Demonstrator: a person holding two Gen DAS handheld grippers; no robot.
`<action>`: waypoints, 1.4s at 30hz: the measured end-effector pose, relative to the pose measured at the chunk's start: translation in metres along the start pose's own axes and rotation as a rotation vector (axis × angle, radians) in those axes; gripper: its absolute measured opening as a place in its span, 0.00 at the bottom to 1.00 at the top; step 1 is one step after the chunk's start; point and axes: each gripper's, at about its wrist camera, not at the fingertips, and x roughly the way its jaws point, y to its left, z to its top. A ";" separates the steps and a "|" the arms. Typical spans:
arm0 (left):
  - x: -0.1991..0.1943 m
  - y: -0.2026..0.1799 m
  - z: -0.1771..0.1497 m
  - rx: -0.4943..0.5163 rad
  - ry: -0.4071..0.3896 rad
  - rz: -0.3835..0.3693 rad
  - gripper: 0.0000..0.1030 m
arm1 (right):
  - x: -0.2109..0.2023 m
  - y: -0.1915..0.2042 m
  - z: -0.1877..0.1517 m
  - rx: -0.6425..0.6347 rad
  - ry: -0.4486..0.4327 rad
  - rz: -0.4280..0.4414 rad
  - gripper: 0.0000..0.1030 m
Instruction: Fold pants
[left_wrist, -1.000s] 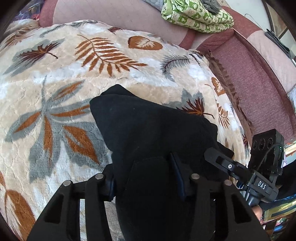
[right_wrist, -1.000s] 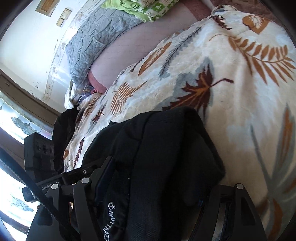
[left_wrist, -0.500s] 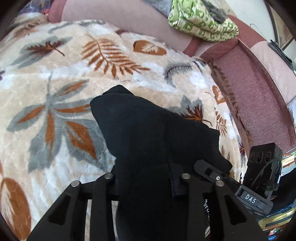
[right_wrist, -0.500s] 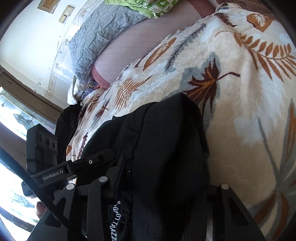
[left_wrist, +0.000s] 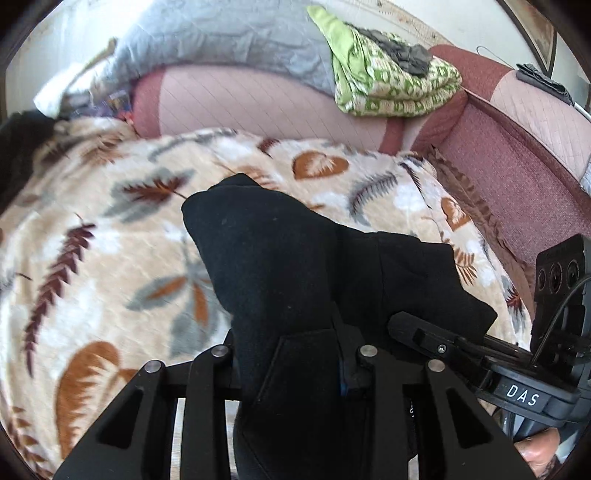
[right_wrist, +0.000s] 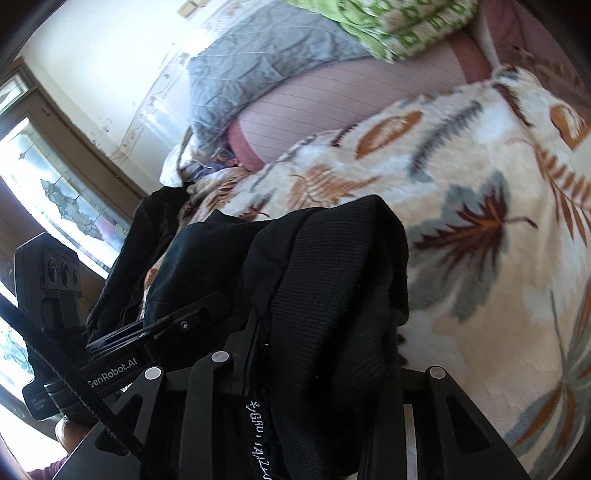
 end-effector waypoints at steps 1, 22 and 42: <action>-0.004 0.002 0.002 0.002 -0.011 0.009 0.29 | 0.001 0.004 0.002 -0.007 -0.001 0.004 0.34; 0.003 0.049 0.049 -0.006 -0.087 0.046 0.29 | 0.050 0.049 0.058 -0.072 0.007 -0.010 0.34; 0.054 0.090 0.068 -0.062 -0.057 0.018 0.30 | 0.105 0.053 0.085 -0.101 0.051 -0.089 0.34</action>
